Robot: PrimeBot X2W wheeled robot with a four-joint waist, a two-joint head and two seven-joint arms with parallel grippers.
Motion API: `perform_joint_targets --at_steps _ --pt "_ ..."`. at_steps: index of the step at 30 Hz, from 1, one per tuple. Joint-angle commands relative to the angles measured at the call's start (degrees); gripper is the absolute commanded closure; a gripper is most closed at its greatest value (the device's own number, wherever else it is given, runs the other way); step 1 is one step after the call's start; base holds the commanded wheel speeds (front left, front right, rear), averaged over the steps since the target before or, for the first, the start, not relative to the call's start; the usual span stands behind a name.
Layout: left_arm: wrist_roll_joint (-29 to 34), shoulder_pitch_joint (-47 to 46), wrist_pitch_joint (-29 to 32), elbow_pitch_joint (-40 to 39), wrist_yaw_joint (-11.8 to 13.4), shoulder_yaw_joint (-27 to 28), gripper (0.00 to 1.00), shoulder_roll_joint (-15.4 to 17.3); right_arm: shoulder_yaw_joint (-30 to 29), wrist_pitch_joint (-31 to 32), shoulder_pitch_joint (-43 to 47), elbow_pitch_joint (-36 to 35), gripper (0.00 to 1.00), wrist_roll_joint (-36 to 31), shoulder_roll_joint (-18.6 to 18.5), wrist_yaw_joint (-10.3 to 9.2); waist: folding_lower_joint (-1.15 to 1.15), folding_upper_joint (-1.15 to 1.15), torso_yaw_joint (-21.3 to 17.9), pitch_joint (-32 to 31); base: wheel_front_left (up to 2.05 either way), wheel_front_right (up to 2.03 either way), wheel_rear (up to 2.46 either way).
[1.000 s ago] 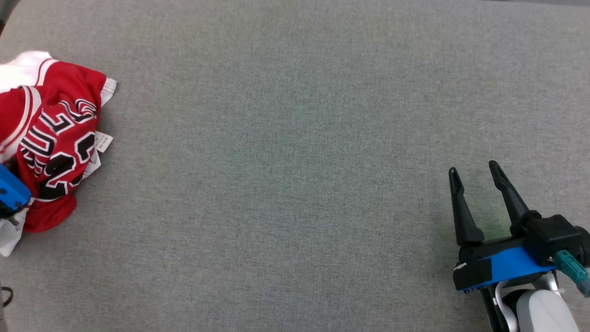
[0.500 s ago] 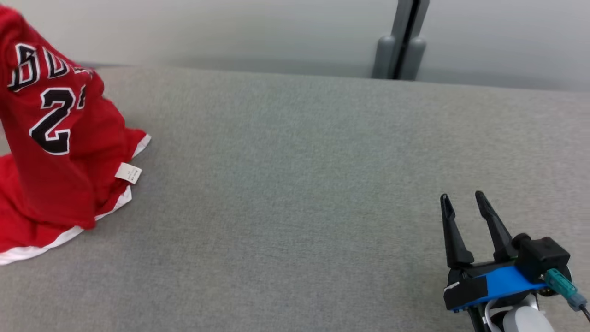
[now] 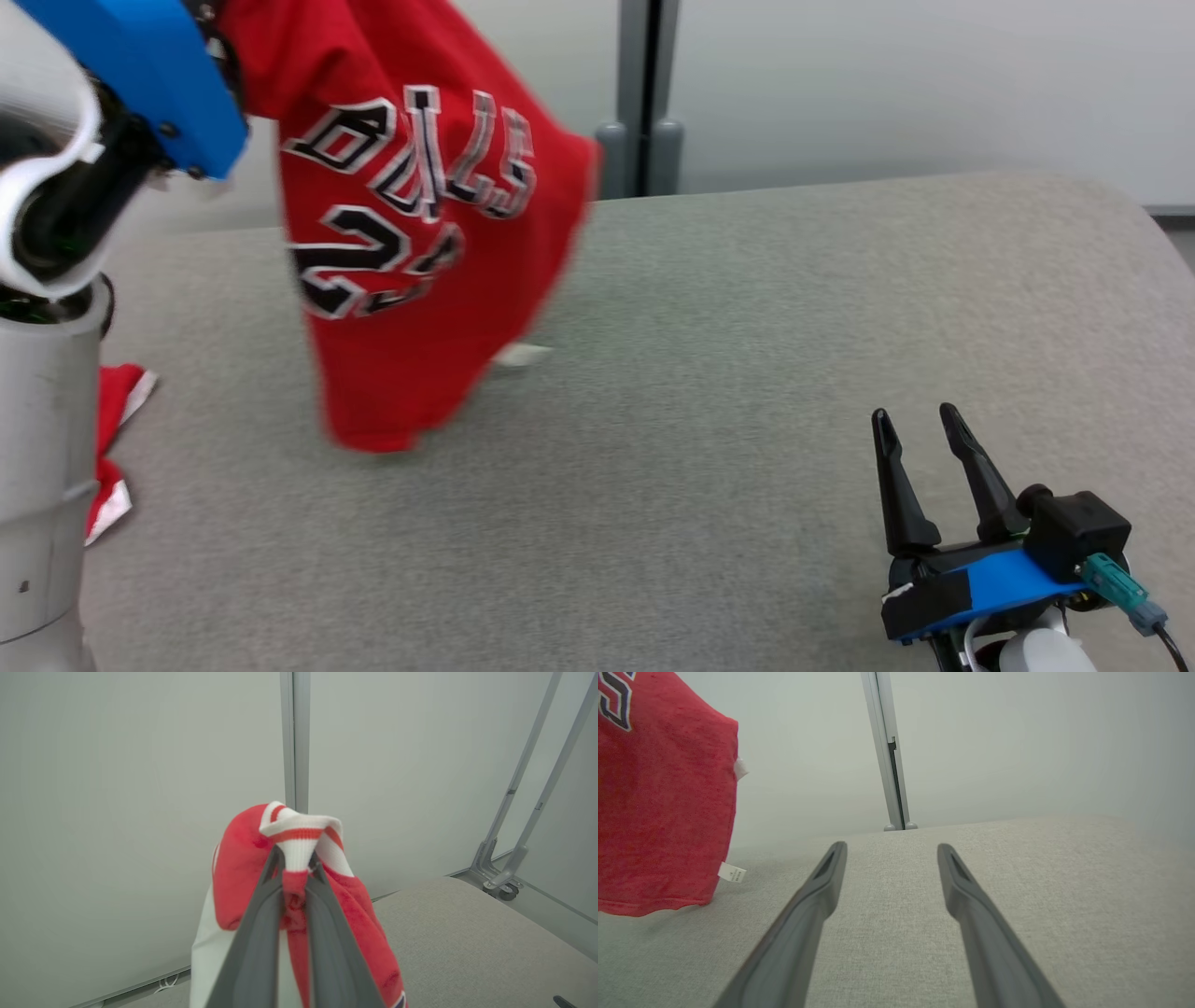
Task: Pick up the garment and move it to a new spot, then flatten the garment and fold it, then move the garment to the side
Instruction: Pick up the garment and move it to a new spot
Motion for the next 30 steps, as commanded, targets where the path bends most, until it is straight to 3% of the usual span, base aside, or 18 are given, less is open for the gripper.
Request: perform_joint_targets --at_steps 1,11,17,19,20,26,30 --pt "-0.2 -0.7 0.0 0.1 -0.3 -0.4 1.00 -0.2 0.3 -0.3 -0.5 0.0 0.00 0.1 -0.2 0.01 0.00 0.00 -1.4 -0.5 0.00 0.00 0.00" --pt "-0.3 6.2 -2.9 2.8 -0.5 -6.0 1.00 -1.9 1.2 -0.3 -1.4 0.4 0.00 1.7 -0.2 0.01 0.00 0.00 -8.3 2.3 0.00 0.00 0.00" --pt "4.1 15.4 -12.5 10.4 -0.2 -11.1 1.00 -5.4 1.0 -0.3 -1.6 0.0 0.00 2.4 -0.2 0.01 0.00 0.00 -10.1 3.3 0.00 0.00 0.00" --pt "6.0 18.5 -17.4 14.3 -0.1 -12.8 0.28 -7.0 1.1 -0.4 -1.7 0.0 0.00 2.7 -0.2 0.01 0.00 0.00 -10.3 3.5 0.00 0.00 0.00" --pt "6.9 19.6 -19.6 16.4 0.4 -13.6 0.00 -7.6 1.0 -0.4 -1.6 -0.1 0.00 2.6 -0.2 0.01 0.00 0.00 -10.2 3.5 0.00 0.00 0.00" --pt "9.3 24.2 -29.8 26.1 1.7 -16.3 0.00 -12.7 0.1 -0.4 -0.7 0.1 0.00 2.1 -0.2 0.01 0.00 0.00 -8.7 2.7 0.00 0.00 0.00" --pt "7.0 26.9 -35.0 27.0 1.2 -15.4 0.00 -14.5 -0.6 -0.4 0.1 0.3 0.00 1.5 -0.2 0.01 0.00 0.00 -6.8 1.4 0.00 0.00 0.00"
